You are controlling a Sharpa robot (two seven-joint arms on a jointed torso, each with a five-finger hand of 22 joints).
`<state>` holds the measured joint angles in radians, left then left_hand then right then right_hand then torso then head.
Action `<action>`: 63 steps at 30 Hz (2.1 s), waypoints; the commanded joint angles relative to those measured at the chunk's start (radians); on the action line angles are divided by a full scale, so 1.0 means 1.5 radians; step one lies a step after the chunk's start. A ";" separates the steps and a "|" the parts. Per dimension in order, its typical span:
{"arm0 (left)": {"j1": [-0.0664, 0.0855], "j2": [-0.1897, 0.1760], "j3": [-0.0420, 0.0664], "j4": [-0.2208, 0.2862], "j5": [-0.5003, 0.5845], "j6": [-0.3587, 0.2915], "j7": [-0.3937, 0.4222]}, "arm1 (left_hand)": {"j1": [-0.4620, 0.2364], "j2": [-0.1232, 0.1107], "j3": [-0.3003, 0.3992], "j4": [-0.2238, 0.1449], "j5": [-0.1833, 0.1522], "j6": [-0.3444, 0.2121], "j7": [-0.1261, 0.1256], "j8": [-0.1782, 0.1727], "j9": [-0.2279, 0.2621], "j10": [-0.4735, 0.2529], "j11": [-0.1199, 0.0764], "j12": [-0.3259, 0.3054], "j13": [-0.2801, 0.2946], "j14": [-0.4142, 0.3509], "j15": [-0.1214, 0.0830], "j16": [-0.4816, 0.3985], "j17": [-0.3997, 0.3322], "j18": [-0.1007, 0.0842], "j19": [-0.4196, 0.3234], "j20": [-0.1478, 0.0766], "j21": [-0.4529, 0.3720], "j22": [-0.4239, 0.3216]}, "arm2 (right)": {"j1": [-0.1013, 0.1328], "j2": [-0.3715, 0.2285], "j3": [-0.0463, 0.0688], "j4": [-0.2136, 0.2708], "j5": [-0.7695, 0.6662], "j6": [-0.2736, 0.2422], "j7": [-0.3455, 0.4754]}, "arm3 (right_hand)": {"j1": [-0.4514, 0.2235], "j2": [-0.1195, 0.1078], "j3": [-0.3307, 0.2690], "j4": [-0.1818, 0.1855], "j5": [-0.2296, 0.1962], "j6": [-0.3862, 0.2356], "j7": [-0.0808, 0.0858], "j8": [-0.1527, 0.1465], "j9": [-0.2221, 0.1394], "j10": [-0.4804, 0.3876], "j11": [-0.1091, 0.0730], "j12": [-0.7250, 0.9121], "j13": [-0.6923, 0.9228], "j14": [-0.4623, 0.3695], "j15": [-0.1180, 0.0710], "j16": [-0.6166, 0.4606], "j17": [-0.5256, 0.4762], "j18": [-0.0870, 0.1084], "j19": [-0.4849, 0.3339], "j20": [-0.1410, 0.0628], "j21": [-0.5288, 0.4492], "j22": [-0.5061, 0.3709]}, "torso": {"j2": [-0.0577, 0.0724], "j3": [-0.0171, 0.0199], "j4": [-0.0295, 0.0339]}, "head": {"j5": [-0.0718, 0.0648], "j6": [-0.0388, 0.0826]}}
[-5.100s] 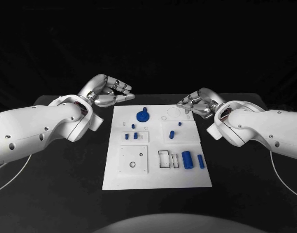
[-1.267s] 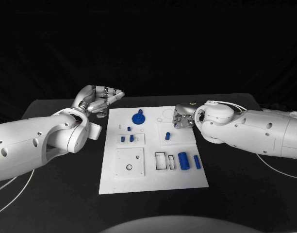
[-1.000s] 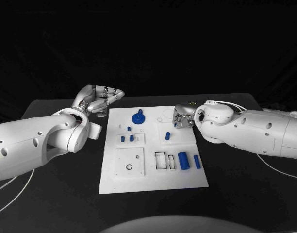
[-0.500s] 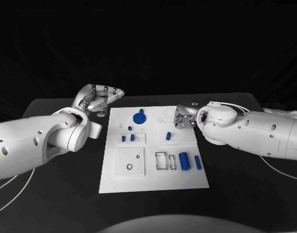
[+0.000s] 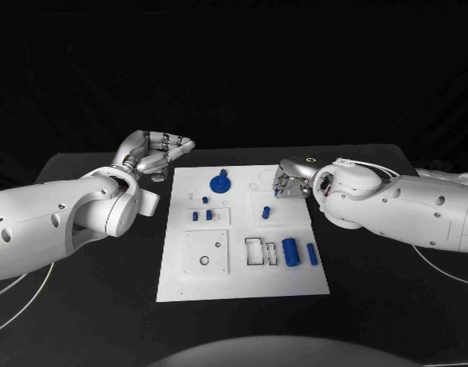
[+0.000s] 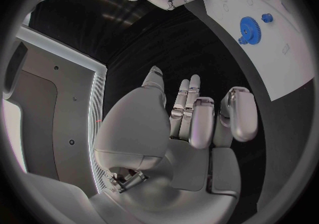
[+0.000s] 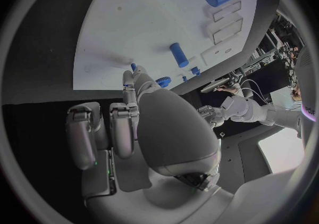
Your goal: Assemble the parts on the task board
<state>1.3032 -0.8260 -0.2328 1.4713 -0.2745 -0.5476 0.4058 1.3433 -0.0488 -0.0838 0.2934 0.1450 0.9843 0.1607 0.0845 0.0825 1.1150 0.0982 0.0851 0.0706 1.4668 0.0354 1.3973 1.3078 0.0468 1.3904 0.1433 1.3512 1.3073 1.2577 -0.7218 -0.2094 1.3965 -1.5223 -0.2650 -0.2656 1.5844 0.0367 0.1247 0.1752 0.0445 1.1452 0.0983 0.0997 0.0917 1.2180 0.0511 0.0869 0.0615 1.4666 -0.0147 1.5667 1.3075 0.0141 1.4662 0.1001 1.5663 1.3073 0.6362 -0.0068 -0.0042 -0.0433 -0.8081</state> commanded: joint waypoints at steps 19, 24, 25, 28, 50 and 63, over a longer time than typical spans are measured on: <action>0.000 0.006 0.000 -0.009 0.002 0.006 -0.001 | 0.000 0.007 -0.002 -0.001 0.002 -0.002 -0.002 -0.002 0.000 0.004 0.002 -0.002 0.001 -0.006 -0.002 -0.005 0.006 0.007 -0.006 0.000 -0.004 0.116 | 0.035 -0.026 0.002 0.063 -0.007 -0.045 0.015 | -0.001 0.003 0.006 0.000 0.004 0.005 0.000 0.003 0.004 0.005 0.001 -0.010 -0.001 0.069 0.003 0.003 0.176 -0.009 0.070 -0.002 0.003 0.176 | -0.002 0.0001 0.0014 | 0.005 -0.005; 0.000 0.013 0.000 -0.017 0.002 0.008 -0.001 | 0.000 0.007 -0.002 -0.001 0.002 -0.002 -0.002 -0.002 0.000 0.004 0.002 -0.002 0.001 -0.006 -0.002 -0.006 0.005 0.007 -0.006 0.000 -0.004 0.116 | 0.046 -0.027 0.002 0.090 -0.001 -0.046 0.021 | -0.001 0.003 0.006 -0.001 0.004 0.005 0.000 0.003 0.004 0.006 0.001 -0.011 -0.001 0.069 0.004 0.003 0.176 -0.009 0.070 -0.001 0.003 0.176 | -0.002 0.0000 0.0021 | 0.016 -0.007; 0.000 0.015 0.000 -0.019 0.002 0.008 -0.001 | 0.000 0.008 -0.002 -0.001 0.002 -0.002 -0.002 -0.002 0.000 0.003 0.002 -0.002 0.001 -0.006 -0.002 -0.006 0.004 0.007 -0.007 0.000 -0.005 0.116 | 0.047 -0.026 0.002 0.095 0.000 -0.046 0.023 | -0.001 0.003 0.007 -0.001 0.005 0.005 0.001 0.003 0.004 0.006 0.002 -0.011 -0.001 0.069 0.004 0.003 0.176 -0.009 0.070 -0.001 0.003 0.176 | -0.002 -0.0002 0.0020 | 0.020 -0.008; 0.000 0.021 0.000 -0.025 0.002 0.010 0.000 | 0.001 0.008 -0.002 -0.001 0.002 -0.002 -0.002 -0.002 0.000 0.003 0.002 -0.002 0.001 -0.006 -0.002 -0.007 0.004 0.007 -0.007 0.000 -0.006 0.115 | 0.050 -0.020 0.002 0.111 0.005 -0.040 0.029 | -0.001 0.003 0.007 -0.001 0.005 0.005 0.001 0.003 0.004 0.006 0.002 -0.012 -0.001 0.069 0.005 0.003 0.176 -0.009 0.070 0.000 0.003 0.176 | -0.002 -0.0004 0.0017 | 0.027 -0.009; -0.002 0.064 0.000 -0.083 0.001 0.022 0.001 | 0.002 0.010 -0.003 -0.001 0.002 -0.003 -0.002 -0.003 0.000 0.002 0.002 -0.003 0.000 -0.007 -0.002 -0.008 0.003 0.007 -0.008 0.000 -0.007 0.115 | 0.031 0.035 0.002 0.155 0.016 0.033 0.047 | 0.001 0.001 0.011 -0.003 0.005 0.003 0.005 0.000 0.004 0.006 0.007 -0.016 -0.001 0.069 0.010 0.003 0.176 -0.009 0.070 0.004 0.003 0.176 | -0.012 -0.0053 0.0079 | 0.054 -0.033; -0.002 0.064 0.000 -0.093 -0.002 0.023 0.002 | 0.002 0.010 -0.003 -0.001 0.002 -0.003 -0.002 -0.003 0.000 0.002 0.002 -0.003 0.000 -0.007 -0.002 -0.008 0.003 0.007 -0.008 0.000 -0.007 0.115 | -0.007 0.061 0.002 0.147 0.015 0.050 0.050 | 0.001 0.001 0.012 -0.003 0.005 0.002 0.007 -0.001 0.004 0.005 0.009 -0.017 -0.001 0.069 0.012 0.003 0.176 -0.009 0.070 0.005 0.003 0.176 | -0.010 -0.0033 0.0076 | 0.053 -0.038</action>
<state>1.2997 -0.7307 -0.2342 1.3311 -0.2751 -0.5301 0.4011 1.3474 -0.0447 -0.0838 0.2935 0.1450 0.9843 0.1607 0.0845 0.0825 1.1150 0.0982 0.0851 0.0700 1.4632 0.0318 1.3909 1.3074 0.0468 1.3833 0.1432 1.3456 1.3074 1.2507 -0.6330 -0.2071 1.6184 -1.4944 -0.2203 -0.2017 1.5805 0.0346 0.1355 0.1695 0.0485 1.1461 0.1042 0.0998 0.0917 1.2249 0.0582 0.0654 0.0608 1.4664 0.0000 1.5667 1.3080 0.0141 1.4662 0.1002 1.5663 1.3075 0.6195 -0.0130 0.0064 0.0365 -0.8635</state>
